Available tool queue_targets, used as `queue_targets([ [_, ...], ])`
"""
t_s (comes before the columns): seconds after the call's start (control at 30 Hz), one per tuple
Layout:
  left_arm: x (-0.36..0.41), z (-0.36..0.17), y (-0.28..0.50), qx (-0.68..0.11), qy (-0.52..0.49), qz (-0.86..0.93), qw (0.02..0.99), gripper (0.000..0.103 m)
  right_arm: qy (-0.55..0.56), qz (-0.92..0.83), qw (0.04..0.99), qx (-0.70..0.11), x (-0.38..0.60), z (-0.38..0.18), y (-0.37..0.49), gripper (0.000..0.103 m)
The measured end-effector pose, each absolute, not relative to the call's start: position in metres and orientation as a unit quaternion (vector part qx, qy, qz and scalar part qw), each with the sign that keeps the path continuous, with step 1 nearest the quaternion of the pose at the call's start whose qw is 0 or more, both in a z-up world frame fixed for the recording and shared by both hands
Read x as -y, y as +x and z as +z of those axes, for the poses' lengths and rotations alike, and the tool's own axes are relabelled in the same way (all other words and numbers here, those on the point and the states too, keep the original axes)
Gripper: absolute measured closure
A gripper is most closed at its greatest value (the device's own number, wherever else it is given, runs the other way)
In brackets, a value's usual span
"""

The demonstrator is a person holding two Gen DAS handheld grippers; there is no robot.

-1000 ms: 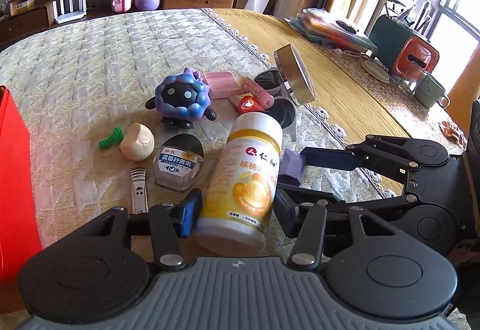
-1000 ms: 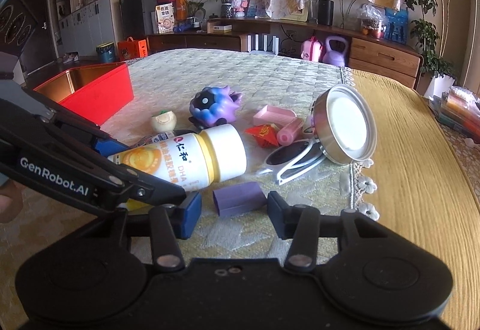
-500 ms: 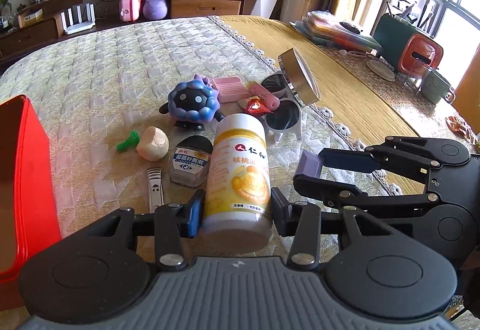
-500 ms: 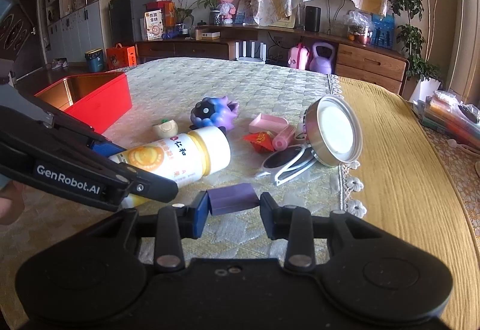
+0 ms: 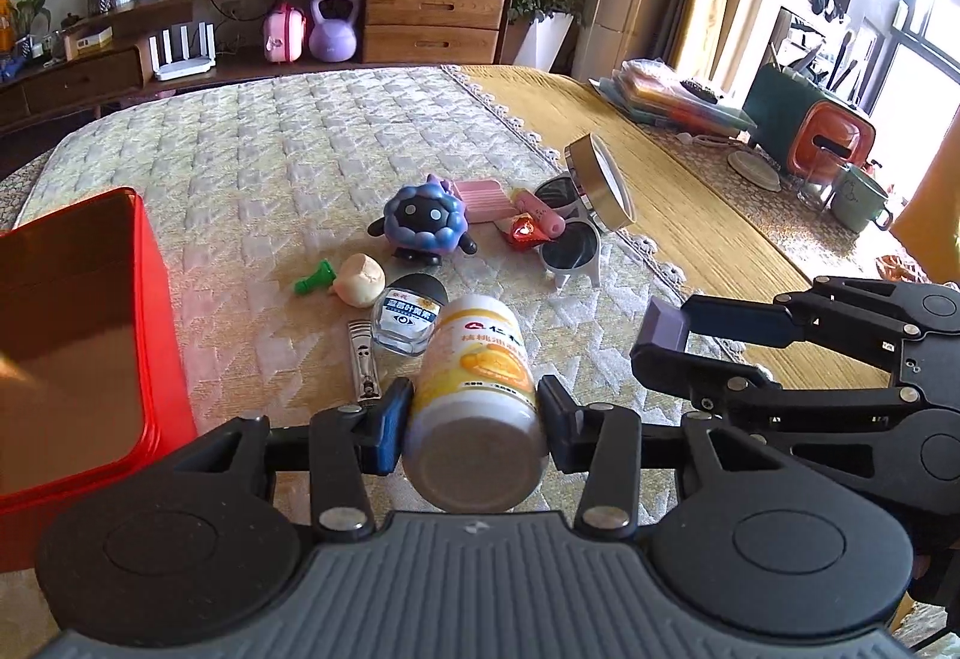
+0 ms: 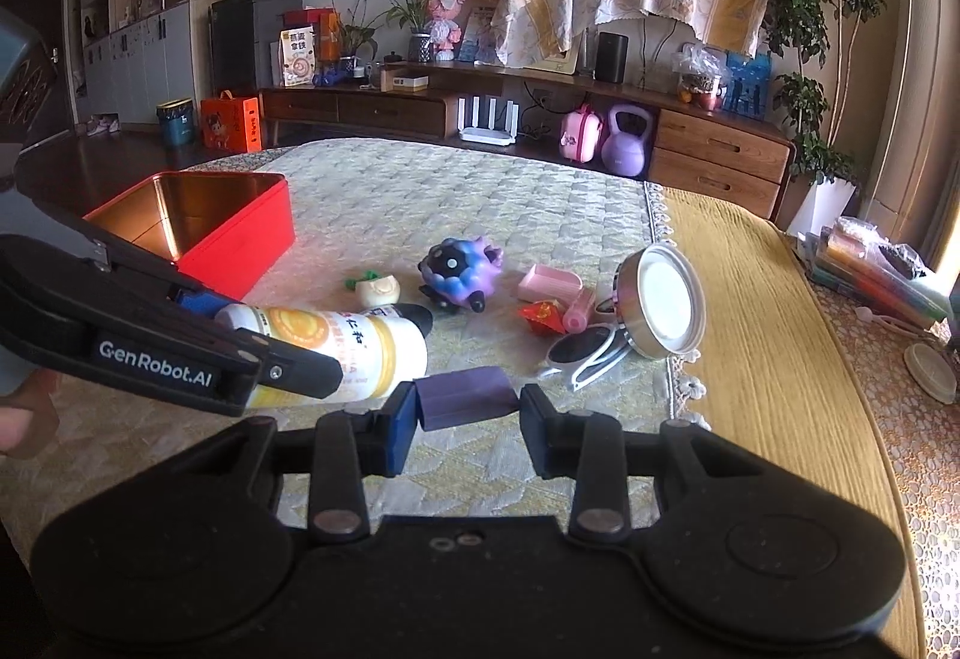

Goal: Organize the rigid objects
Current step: 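Carry the bottle and the purple block over the red tin box with both tools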

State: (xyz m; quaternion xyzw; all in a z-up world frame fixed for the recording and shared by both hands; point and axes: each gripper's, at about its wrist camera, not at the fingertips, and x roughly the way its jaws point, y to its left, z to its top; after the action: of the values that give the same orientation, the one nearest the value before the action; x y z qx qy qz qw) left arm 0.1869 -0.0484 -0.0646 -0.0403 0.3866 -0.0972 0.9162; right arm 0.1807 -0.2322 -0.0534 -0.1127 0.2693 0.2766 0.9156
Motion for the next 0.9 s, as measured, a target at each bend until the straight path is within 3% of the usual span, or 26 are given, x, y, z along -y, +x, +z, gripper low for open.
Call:
queue_targets([
  [0.9, -0.047, -0.003, 0.132, -0.334, -0.121, -0.049, 0.934, 0.060, -0.155, 0.325, 0.903, -0.235, 0.161, -0.004, 0.128, 0.067],
])
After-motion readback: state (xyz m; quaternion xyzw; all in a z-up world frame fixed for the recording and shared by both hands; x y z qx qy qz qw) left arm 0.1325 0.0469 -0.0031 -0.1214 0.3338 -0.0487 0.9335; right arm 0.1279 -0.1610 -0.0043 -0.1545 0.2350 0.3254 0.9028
